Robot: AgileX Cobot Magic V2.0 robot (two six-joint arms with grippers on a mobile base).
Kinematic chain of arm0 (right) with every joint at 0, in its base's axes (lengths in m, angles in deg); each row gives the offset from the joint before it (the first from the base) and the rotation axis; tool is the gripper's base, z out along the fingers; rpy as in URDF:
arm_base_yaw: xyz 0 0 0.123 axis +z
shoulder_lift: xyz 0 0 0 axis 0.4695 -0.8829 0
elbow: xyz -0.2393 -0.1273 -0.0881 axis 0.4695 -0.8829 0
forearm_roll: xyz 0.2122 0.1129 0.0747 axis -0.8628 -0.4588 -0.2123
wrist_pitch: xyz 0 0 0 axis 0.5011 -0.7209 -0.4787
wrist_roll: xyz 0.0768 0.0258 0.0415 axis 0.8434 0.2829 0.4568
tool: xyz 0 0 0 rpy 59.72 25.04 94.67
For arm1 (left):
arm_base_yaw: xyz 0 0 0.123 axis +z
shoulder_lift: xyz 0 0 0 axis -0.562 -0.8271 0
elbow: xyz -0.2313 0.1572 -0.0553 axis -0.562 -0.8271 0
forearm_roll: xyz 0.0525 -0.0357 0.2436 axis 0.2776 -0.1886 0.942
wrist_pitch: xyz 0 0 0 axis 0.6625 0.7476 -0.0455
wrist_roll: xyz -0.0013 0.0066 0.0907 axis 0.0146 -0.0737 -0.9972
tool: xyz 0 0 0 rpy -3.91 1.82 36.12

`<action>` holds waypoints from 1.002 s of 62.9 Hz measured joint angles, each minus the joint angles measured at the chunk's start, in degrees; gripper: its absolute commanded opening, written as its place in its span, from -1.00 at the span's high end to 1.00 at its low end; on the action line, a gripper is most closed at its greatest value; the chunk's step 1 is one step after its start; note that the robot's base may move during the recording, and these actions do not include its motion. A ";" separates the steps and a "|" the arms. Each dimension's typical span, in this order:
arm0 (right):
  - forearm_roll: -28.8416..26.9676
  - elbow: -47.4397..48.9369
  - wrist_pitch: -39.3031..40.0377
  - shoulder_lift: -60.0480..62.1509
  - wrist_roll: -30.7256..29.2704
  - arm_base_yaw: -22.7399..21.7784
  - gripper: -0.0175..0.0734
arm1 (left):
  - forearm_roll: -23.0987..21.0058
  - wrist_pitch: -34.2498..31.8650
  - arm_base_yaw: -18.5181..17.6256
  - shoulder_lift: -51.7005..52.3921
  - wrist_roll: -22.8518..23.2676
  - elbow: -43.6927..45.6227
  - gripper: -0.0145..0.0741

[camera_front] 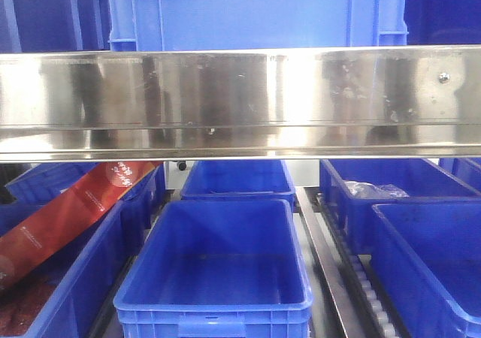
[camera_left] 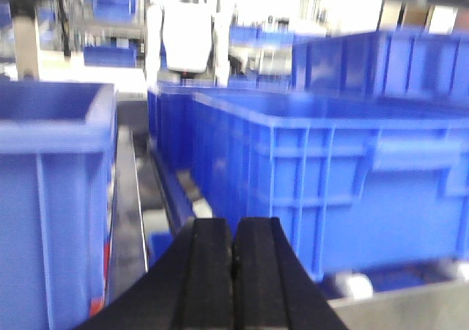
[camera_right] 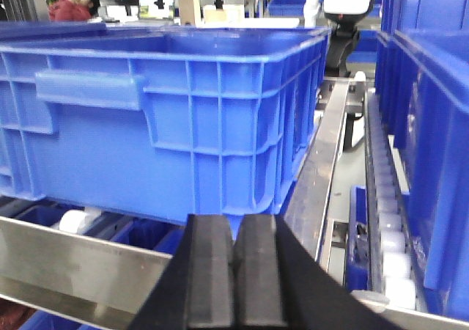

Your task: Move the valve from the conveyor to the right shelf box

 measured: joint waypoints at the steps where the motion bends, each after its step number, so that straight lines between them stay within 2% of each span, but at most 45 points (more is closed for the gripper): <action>1: 0.00 0.00 0.00 -0.01 0.00 0.00 0.98 | 0.00 0.00 0.00 0.18 0.00 0.00 0.92; 28: 0.93 -0.32 1.24 0.37 0.00 -0.25 0.98 | 0.00 -0.40 0.00 1.15 0.00 0.00 0.92; 38: 2.11 -5.45 6.38 4.26 0.00 -4.73 0.98 | 0.00 -0.49 0.00 1.15 0.00 0.00 0.92; 51: 4.64 -16.46 6.59 14.80 0.60 -12.18 0.98 | 0.00 -0.49 0.00 1.15 0.00 0.00 0.92; 63: 8.92 -24.50 5.42 26.06 3.80 -13.41 0.98 | 0.00 -0.49 0.00 1.15 0.00 0.00 0.92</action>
